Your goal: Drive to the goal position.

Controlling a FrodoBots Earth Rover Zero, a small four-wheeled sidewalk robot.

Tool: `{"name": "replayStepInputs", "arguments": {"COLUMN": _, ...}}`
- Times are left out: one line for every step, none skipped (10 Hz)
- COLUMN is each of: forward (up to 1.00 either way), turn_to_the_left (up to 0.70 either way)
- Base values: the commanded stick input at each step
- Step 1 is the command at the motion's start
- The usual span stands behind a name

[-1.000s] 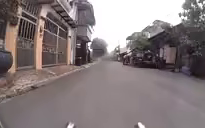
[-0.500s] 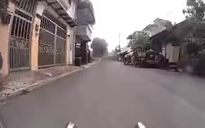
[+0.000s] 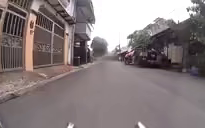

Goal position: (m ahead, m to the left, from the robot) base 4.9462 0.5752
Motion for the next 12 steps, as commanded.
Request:
{"name": "replayStepInputs", "arguments": {"forward": 0.70, "turn_to_the_left": 0.00}}
{"name": "replayStepInputs", "arguments": {"forward": 0.70, "turn_to_the_left": 0.00}}
{"name": "replayStepInputs", "arguments": {"forward": 0.70, "turn_to_the_left": 0.00}}
{"name": "replayStepInputs", "arguments": {"forward": 0.70, "turn_to_the_left": -0.01}}
{"name": "replayStepInputs", "arguments": {"forward": 0.70, "turn_to_the_left": -0.02}}
{"name": "replayStepInputs", "arguments": {"forward": 0.70, "turn_to_the_left": -0.09}}
{"name": "replayStepInputs", "arguments": {"forward": 0.70, "turn_to_the_left": 0.00}}
{"name": "replayStepInputs", "arguments": {"forward": 0.70, "turn_to_the_left": 0.00}}
{"name": "replayStepInputs", "arguments": {"forward": 0.70, "turn_to_the_left": 0.00}}
{"name": "replayStepInputs", "arguments": {"forward": 0.70, "turn_to_the_left": 0.00}}
{"name": "replayStepInputs", "arguments": {"forward": 0.70, "turn_to_the_left": 0.00}}
{"name": "replayStepInputs", "arguments": {"forward": 0.70, "turn_to_the_left": 0.00}}
